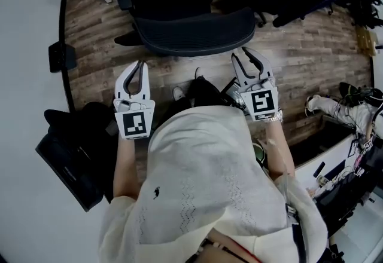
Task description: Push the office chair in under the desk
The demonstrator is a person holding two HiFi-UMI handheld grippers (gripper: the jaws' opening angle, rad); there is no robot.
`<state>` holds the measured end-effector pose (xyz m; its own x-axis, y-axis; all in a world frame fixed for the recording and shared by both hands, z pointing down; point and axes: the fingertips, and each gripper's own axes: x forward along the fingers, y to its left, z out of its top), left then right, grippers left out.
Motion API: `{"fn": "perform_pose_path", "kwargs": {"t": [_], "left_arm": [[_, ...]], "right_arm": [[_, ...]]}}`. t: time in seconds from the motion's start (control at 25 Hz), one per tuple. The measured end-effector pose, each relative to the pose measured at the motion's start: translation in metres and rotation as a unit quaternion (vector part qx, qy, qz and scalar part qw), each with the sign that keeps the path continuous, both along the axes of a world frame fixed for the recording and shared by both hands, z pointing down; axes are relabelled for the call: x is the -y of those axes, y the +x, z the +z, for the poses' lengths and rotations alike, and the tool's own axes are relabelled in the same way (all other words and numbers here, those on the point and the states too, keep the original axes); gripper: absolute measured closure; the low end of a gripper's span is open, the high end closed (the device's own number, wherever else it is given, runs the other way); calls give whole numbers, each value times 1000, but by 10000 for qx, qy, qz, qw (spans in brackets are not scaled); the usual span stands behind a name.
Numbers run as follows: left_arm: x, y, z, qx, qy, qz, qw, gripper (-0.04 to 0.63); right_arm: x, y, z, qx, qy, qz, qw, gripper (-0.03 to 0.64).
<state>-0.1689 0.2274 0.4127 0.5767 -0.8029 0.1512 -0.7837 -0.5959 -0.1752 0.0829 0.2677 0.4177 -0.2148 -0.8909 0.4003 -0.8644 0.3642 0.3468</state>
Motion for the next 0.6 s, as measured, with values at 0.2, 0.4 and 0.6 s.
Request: {"fn": "perform_pose_path", "kwargs": {"t": [0.2, 0.4, 0.6], "left_arm": [[13, 10, 6, 449, 238, 243, 9984, 575], [29, 8, 20, 723, 221, 254, 9968, 457], [43, 10, 44, 1410, 274, 443, 9886, 430]], "right_arm": [[15, 23, 6, -386, -2, -21, 9993, 489], [32, 35, 23, -881, -206, -236, 9956, 458], [50, 51, 46, -1646, -362, -551, 9842, 426]]}}
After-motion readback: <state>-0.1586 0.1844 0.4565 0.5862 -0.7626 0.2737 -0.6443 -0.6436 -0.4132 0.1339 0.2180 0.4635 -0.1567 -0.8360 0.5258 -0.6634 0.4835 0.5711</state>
